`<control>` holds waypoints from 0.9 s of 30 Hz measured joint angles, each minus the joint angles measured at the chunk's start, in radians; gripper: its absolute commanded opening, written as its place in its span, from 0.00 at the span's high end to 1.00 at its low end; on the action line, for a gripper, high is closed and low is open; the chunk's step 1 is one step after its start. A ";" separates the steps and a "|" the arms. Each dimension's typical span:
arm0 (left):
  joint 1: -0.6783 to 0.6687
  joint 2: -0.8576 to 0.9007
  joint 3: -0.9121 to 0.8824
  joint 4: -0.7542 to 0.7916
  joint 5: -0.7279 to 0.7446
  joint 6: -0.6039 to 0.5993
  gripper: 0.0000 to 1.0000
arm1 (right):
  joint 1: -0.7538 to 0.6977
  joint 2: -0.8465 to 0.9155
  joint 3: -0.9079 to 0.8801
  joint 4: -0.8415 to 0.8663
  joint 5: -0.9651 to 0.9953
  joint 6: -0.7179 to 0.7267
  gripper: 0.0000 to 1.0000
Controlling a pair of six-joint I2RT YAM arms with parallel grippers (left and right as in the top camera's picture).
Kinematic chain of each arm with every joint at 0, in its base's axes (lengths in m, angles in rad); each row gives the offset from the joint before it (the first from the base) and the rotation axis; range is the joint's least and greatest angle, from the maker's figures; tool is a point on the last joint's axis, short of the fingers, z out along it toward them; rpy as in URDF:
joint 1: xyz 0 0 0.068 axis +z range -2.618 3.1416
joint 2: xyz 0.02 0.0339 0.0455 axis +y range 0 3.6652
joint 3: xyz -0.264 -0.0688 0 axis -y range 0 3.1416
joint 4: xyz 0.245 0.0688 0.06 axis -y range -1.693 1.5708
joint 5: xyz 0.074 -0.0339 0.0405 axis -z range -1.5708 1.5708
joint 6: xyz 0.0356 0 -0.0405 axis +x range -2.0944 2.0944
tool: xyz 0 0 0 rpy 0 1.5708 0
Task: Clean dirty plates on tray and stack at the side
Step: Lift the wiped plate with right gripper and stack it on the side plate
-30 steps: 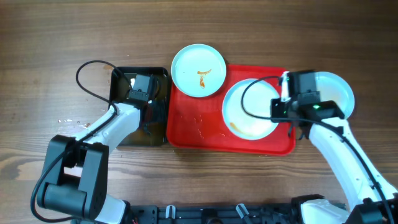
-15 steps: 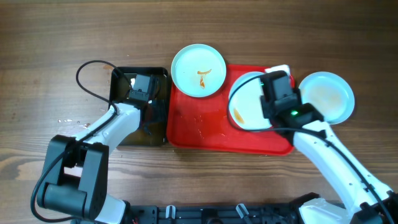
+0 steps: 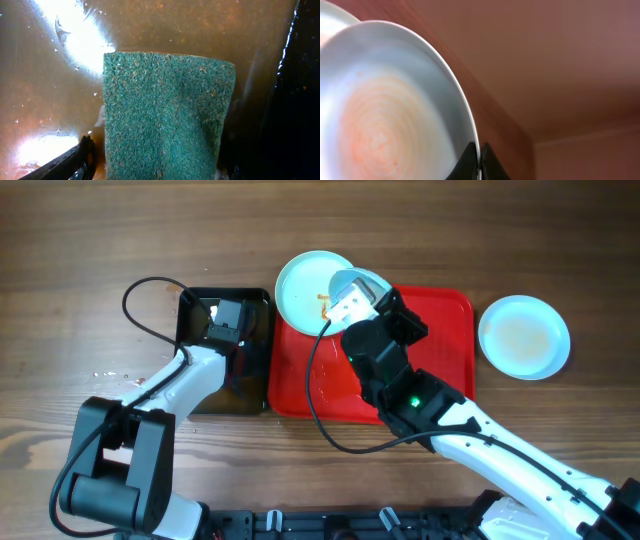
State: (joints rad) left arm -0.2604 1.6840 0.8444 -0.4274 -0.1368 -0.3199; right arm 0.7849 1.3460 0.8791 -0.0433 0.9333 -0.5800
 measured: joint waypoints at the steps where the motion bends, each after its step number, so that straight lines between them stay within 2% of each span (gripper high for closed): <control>1: 0.000 0.000 0.000 0.000 0.000 0.000 0.21 | 0.000 0.000 0.000 0.000 0.013 -0.014 0.95; 3: 0.000 0.000 0.000 0.000 0.000 0.000 0.21 | -0.008 0.000 0.000 -0.006 0.018 0.020 0.96; 5: 0.000 0.000 0.000 0.000 0.000 0.000 0.21 | -0.042 0.000 0.001 -0.050 0.017 0.129 0.96; 7: 0.000 0.000 0.000 0.000 0.000 0.000 0.21 | -0.111 0.000 0.005 -0.171 -0.017 0.280 0.96; 12: 0.000 0.000 0.000 0.000 0.000 0.000 0.21 | -0.409 0.000 0.006 -0.365 -0.227 0.701 0.96; 15: 0.000 0.000 0.000 0.000 0.000 0.000 0.21 | -0.632 0.000 0.006 -0.390 -0.414 0.858 0.96; 20: 0.000 0.000 0.000 0.000 0.000 0.000 0.20 | -1.009 0.000 0.006 -0.418 -0.691 1.052 0.95; 25: 0.000 0.000 0.000 0.000 0.003 0.000 0.21 | -1.222 0.006 0.006 -0.424 -0.776 1.111 0.96; 27: 0.000 0.000 0.000 0.000 0.003 0.000 0.21 | -1.268 0.030 0.006 -0.425 -0.785 1.111 0.92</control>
State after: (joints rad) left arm -0.2604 1.6840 0.8444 -0.4271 -0.1337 -0.3199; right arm -0.4835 1.3762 0.8852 -0.4683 0.1486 0.5312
